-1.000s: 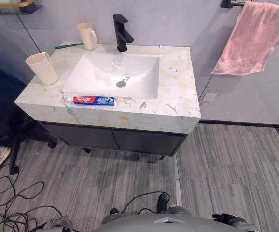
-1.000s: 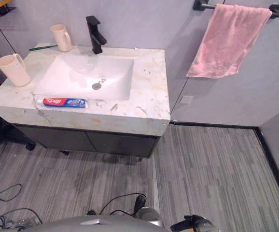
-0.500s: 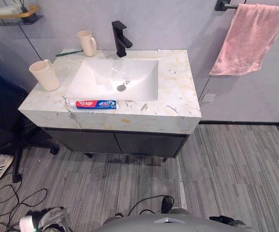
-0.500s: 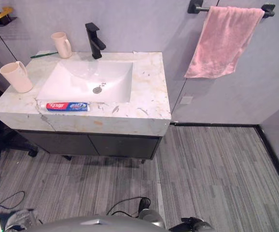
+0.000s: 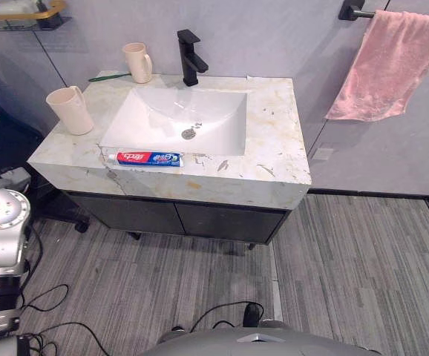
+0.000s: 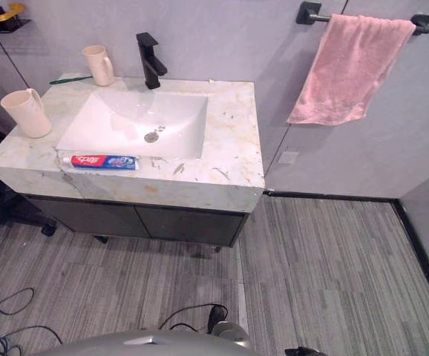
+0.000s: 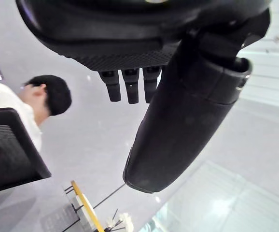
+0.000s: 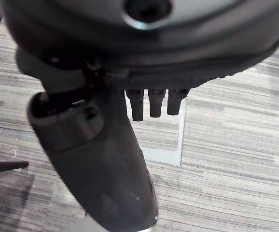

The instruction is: Organize the bathroom.

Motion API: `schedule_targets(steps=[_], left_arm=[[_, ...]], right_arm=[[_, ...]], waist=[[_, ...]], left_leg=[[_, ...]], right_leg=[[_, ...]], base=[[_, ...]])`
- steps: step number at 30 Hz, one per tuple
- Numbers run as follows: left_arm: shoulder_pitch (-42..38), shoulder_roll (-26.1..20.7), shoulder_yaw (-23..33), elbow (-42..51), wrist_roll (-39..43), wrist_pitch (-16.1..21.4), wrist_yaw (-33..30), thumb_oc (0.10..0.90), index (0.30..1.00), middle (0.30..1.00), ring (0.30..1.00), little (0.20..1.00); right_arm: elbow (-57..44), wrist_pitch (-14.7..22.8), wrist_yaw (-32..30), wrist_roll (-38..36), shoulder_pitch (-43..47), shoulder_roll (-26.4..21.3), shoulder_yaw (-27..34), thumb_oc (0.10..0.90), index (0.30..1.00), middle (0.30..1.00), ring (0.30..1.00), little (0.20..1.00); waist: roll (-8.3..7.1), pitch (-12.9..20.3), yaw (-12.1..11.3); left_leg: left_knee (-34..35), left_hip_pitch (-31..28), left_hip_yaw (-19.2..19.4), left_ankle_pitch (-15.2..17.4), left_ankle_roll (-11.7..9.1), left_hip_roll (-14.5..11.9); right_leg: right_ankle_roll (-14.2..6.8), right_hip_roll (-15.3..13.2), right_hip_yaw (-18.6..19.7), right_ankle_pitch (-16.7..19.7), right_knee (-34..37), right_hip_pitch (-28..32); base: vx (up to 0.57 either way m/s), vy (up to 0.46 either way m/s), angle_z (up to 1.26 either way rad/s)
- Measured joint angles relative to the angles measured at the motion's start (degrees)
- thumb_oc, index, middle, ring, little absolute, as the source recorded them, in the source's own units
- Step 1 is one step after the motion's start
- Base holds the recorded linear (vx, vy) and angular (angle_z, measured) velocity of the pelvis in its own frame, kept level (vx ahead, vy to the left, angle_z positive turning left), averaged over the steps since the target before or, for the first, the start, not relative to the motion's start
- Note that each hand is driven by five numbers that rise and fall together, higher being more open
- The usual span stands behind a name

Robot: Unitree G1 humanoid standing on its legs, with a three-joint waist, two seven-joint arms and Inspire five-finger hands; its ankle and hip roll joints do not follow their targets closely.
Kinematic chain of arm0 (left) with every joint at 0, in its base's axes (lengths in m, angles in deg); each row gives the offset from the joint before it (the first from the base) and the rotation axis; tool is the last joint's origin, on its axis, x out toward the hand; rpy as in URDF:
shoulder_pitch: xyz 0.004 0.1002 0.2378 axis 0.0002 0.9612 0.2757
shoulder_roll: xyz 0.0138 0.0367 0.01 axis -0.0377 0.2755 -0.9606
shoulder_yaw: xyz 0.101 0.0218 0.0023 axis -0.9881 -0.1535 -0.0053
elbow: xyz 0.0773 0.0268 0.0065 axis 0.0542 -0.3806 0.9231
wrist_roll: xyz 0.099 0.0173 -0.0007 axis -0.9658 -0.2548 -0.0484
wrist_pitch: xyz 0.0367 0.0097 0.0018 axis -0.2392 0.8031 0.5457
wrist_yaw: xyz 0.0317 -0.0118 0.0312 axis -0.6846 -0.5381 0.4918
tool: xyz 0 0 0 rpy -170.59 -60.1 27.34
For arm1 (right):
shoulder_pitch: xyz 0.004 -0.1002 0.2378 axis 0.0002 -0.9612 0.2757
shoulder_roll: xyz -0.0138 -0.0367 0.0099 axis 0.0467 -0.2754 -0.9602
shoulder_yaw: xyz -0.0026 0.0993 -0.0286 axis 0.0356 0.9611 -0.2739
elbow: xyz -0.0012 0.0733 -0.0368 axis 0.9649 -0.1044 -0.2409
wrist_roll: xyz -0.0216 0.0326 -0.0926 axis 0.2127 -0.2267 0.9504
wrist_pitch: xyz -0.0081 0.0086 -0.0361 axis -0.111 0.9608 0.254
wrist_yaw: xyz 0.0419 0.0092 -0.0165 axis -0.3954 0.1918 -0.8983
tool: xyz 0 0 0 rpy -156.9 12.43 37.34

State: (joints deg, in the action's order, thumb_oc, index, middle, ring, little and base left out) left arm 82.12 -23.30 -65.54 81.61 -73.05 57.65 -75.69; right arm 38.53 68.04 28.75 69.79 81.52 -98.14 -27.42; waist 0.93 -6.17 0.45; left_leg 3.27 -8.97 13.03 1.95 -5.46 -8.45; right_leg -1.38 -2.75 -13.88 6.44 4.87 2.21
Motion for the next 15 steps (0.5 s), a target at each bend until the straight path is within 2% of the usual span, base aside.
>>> schedule_targets(steps=[1, 2, 3, 5, 6, 7, 8, 9, 11, 12, 13, 14, 15], left_arm=[[0.0, -2.2, -0.4, 2.3, -0.2, -0.8, 5.6, 0.800, 0.900, 0.900, 0.900, 0.900], [0.0, -6.4, -2.0, 5.1, -0.2, -1.2, 11.4, 0.800, 0.900, 0.900, 0.900, 0.900], [0.0, -6.4, -2.0, 5.1, -0.2, -1.2, 11.4, 0.800, 0.900, 0.900, 0.900, 0.900], [-0.5, -12.2, -3.4, 10.4, -0.2, -1.2, 20.5, 0.800, 0.900, 0.900, 0.900, 0.900], [-0.5, -12.2, -3.4, 10.4, -0.2, -1.2, 20.5, 0.800, 0.900, 0.900, 0.900, 0.900], [-1.4, -14.9, -4.4, 11.8, -0.1, -1.2, 25.1, 0.800, 0.900, 0.900, 0.900, 0.900], [-3.4, -19.6, -6.7, 12.5, 0.3, -2.1, 32.7, 0.800, 0.900, 0.900, 0.900, 0.900], [-3.4, -19.6, -6.7, 12.5, 0.3, -2.1, 32.7, 0.800, 0.900, 0.900, 0.900, 0.900], [-6.3, -22.9, -10.6, 12.6, 1.6, -3.3, 42.7, 0.800, 0.900, 0.900, 0.900, 0.900], [-6.3, -22.9, -10.6, 12.6, 1.6, -3.3, 42.7, 0.800, 0.900, 0.900, 0.900, 0.900], [-7.7, -22.9, -13.1, 12.5, 2.6, -4.6, 47.5, 0.800, 0.900, 0.900, 0.900, 0.900], [-7.7, -22.9, -13.1, 12.5, 2.6, -4.6, 47.5, 0.800, 0.900, 0.900, 0.900, 0.900], [-10.2, -23.0, -16.2, 11.2, 3.3, -6.0, 52.3, 0.800, 0.900, 0.900, 0.900, 0.900]], right_arm=[[0.2, 0.0, 0.1, 0.0, 0.0, 0.0, -0.1, 0.800, 0.900, 0.900, 0.900, 0.900], [0.3, 0.0, 0.2, 0.6, 0.6, 0.0, -0.1, 0.800, 0.900, 0.900, 0.900, 0.900], [0.3, 0.0, 0.2, 0.6, 0.6, 0.0, -0.1, 0.800, 0.900, 0.900, 0.900, 0.900], [0.5, 0.1, 0.5, 2.0, 2.1, 0.0, -0.1, 0.800, 0.900, 0.900, 0.900, 0.900], [0.5, 0.1, 0.5, 2.0, 2.1, 0.0, -0.1, 0.800, 0.900, 0.900, 0.900, 0.900], [0.7, -0.1, 0.8, 2.0, 2.9, 0.0, -0.2, 0.800, 0.900, 0.900, 0.900, 0.900], [0.7, -0.7, 1.3, 2.0, 3.8, -0.1, -1.2, 0.800, 0.900, 0.900, 0.900, 0.900], [0.7, -0.7, 1.3, 2.0, 3.8, -0.1, -1.2, 0.800, 0.900, 0.900, 0.900, 0.900], [1.2, -1.5, 1.7, 2.1, 4.7, -0.3, -1.9, 0.800, 0.900, 0.900, 0.900, 0.900], [1.2, -1.5, 1.7, 2.1, 4.7, -0.3, -1.9, 0.800, 0.900, 0.900, 0.900, 0.900], [1.3, -2.6, 2.3, 2.1, 5.2, -0.7, -2.2, 0.800, 0.900, 0.900, 0.900, 0.900], [1.3, -2.6, 2.3, 2.1, 5.2, -0.7, -2.2, 0.800, 0.900, 0.900, 0.900, 0.900], [2.5, -2.9, 2.4, 2.1, 5.7, -0.8, -2.4, 0.800, 0.900, 0.900, 0.900, 0.900]], waist=[[-0.07, 0.0, -0.5], [-0.21, 0.1, -1.2], [-0.21, 0.1, -1.2], [0.05, 0.1, -1.7], [0.05, 0.1, -1.7], [0.33, 0.0, -1.7], [1.21, 0.0, -1.7], [1.21, 0.0, -1.7], [3.28, 0.8, -1.1], [3.28, 0.8, -1.1], [4.76, 0.9, -0.3], [4.76, 0.9, -0.3], [5.80, 0.9, 0.0]], left_leg=[[0.0, 0.0, -0.1, -0.1, -0.2, 0.0], [0.1, 0.1, -0.2, -0.2, -0.3, 0.0], [0.1, 0.1, -0.2, -0.2, -0.3, 0.0], [0.1, 0.5, -0.3, -0.3, -0.5, 0.1], [0.1, 0.5, -0.3, -0.3, -0.5, 0.1], [0.1, 0.6, -0.3, -0.4, -0.6, 0.1], [0.1, 0.7, -0.3, -0.4, -0.6, 0.2], [0.1, 0.7, -0.3, -0.4, -0.6, 0.2], [0.1, 1.1, -0.2, -0.4, -0.7, 0.3], [0.1, 1.1, -0.2, -0.4, -0.7, 0.3], [0.2, 1.0, -0.1, -0.4, -0.7, 0.4], [0.2, 1.0, -0.1, -0.4, -0.7, 0.4], [0.3, 0.9, -0.1, -0.5, -0.8, 0.3]], right_leg=[[0.0, 0.0, 0.0, 0.0, 0.0, 0.0], [0.0, 0.0, -0.1, 0.0, 0.0, 0.0], [0.0, 0.0, -0.1, 0.0, 0.0, 0.0], [-0.3, -0.2, -0.1, -0.2, 0.0, -0.3], [-0.3, -0.2, -0.1, -0.2, 0.0, -0.3], [-0.3, -0.2, -0.1, -0.1, -0.1, -0.5], [-0.4, -0.2, -0.1, -0.1, 0.0, -0.6], [-0.4, -0.2, -0.1, -0.1, 0.0, -0.6], [-0.5, -0.3, 0.1, 0.0, -0.3, -1.1], [-0.5, -0.3, 0.1, 0.0, -0.3, -1.1], [-0.2, -0.4, 0.1, 0.2, -0.3, -1.0], [-0.2, -0.4, 0.1, 0.2, -0.3, -1.0], [-0.2, -0.3, 0.2, 0.3, -0.3, -1.0]], base=[[-0.01, -0.018, 0.04], [-0.01, -0.018, 0.04], [0.00, 0.000, 0.00], [-0.03, 0.004, 0.01], [-0.03, 0.017, 0.01], [-0.04, 0.029, 0.00], [-0.04, 0.029, 0.00], [-0.03, 0.033, -0.03], [0.00, 0.000, 0.00], [-0.01, 0.033, -0.01], [0.00, 0.000, 0.00], [-0.01, 0.047, -0.03], [0.00, 0.052, -0.07]])
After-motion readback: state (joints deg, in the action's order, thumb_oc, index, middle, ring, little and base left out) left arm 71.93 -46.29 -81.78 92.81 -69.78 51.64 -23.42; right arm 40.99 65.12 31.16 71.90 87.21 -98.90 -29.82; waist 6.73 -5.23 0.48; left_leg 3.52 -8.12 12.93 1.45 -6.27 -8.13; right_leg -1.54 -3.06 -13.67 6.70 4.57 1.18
